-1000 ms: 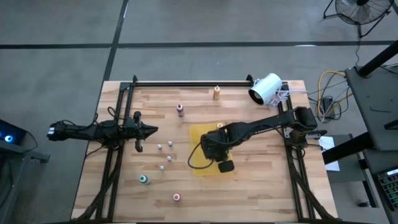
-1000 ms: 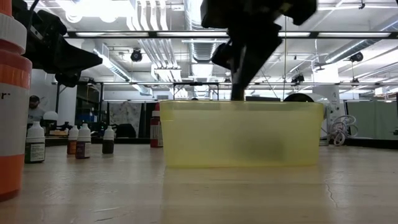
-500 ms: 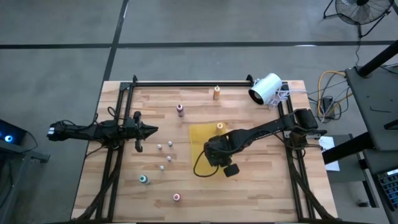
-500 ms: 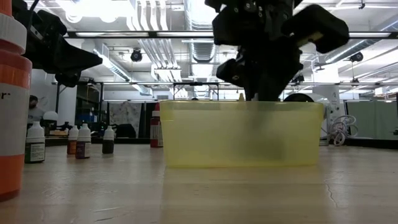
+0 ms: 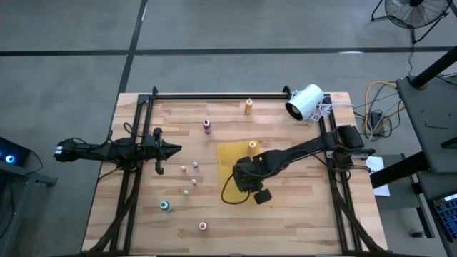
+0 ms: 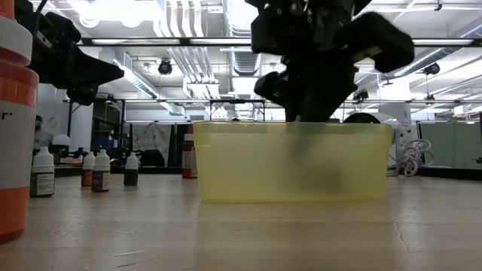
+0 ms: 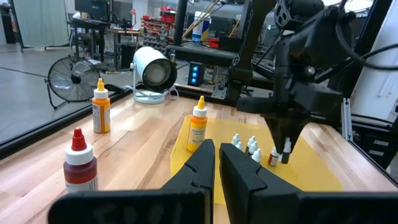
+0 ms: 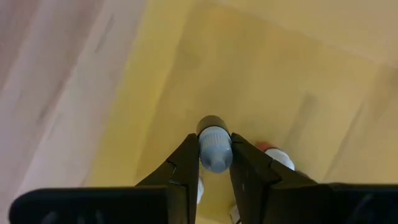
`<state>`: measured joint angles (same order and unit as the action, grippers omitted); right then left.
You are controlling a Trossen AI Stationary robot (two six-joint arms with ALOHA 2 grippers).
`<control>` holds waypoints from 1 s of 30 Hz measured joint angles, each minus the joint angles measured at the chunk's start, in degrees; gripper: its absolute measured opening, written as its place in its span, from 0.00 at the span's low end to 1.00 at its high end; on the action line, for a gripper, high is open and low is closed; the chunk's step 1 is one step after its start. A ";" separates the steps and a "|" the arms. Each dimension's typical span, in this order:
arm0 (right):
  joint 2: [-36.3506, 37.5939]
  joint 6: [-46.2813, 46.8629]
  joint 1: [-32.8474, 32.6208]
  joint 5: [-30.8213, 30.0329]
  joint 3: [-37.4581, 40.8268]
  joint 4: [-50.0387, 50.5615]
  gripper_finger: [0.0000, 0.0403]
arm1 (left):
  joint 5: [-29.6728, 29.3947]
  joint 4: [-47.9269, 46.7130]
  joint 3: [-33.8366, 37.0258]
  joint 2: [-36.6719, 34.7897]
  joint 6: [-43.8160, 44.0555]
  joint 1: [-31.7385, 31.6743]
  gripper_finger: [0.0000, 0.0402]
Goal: Pick & Place food coloring
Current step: Put the small red food coloring bottle into the yellow bin
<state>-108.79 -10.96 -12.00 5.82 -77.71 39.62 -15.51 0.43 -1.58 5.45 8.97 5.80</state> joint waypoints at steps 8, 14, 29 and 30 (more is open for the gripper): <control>-3.24 0.79 -0.01 0.20 -1.60 0.24 0.15 | 0.00 0.00 0.00 0.03 0.02 0.01 0.00; -3.68 0.92 0.05 0.15 -1.57 2.78 0.15 | 0.00 0.00 0.00 0.04 0.02 0.01 0.00; -3.68 0.12 0.64 0.04 -1.31 3.68 0.15 | 0.00 0.00 0.02 0.04 0.01 0.00 0.00; -3.72 0.00 0.66 0.04 -1.31 3.67 0.15 | 0.00 0.00 0.01 0.04 0.00 0.01 0.00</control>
<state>-112.51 -10.96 -11.33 5.87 -79.02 43.29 -15.51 0.43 -1.58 5.50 8.97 5.81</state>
